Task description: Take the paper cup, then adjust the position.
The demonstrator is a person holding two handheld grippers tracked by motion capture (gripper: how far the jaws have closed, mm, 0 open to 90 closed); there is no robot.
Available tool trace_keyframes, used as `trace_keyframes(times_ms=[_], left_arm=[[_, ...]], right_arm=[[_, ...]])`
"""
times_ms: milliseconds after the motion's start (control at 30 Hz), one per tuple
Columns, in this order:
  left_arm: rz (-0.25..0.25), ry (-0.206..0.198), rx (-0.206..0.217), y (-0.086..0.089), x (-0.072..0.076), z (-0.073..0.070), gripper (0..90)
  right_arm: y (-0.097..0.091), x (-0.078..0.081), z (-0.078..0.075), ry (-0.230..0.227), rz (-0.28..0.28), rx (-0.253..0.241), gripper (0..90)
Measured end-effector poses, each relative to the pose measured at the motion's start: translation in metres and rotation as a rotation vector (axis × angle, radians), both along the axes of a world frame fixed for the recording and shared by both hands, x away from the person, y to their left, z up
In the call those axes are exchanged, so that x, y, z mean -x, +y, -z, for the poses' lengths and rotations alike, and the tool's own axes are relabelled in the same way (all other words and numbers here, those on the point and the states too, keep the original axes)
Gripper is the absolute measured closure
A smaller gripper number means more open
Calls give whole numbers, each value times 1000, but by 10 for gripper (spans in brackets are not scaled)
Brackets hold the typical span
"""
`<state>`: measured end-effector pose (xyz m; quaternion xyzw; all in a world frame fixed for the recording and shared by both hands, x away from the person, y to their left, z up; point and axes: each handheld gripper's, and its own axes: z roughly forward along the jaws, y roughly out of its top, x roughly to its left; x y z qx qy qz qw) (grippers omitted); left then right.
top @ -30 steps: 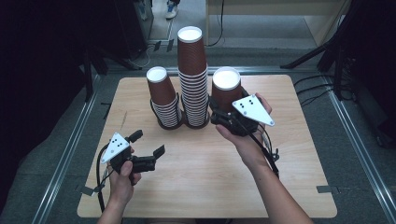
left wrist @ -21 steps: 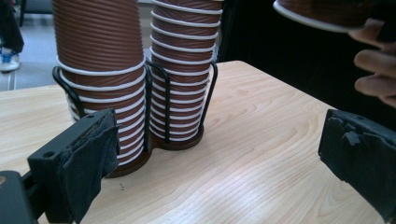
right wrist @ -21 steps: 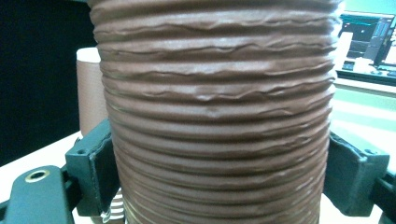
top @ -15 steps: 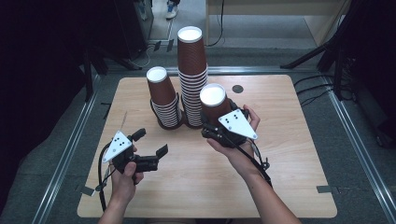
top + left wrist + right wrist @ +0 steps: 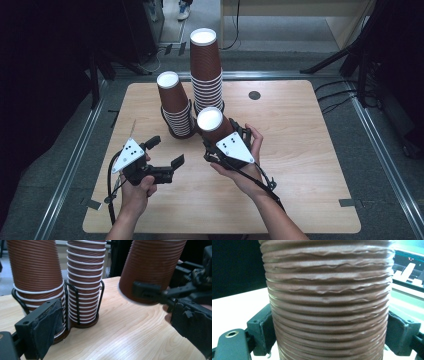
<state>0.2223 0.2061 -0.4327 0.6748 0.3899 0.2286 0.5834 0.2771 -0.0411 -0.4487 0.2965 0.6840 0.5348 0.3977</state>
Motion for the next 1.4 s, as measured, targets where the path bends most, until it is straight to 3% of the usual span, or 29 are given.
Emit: trace_keyframes(times_ms=[367, 567, 1100, 1400], left_arm=[[18, 9, -6, -7, -4, -1, 0], [21, 2, -5, -12, -3, -3, 0], [46, 14, -10, -18, -5, -5, 30], [66, 22, -5, -23, -7, -6, 67]], right_arm=[[13, 6, 11, -29, -31, 71, 133], [18, 8, 14, -29, -36, 76, 134], [33, 16, 26, -112, -67, 205, 133], [37, 22, 26, -159, -98, 233, 133]])
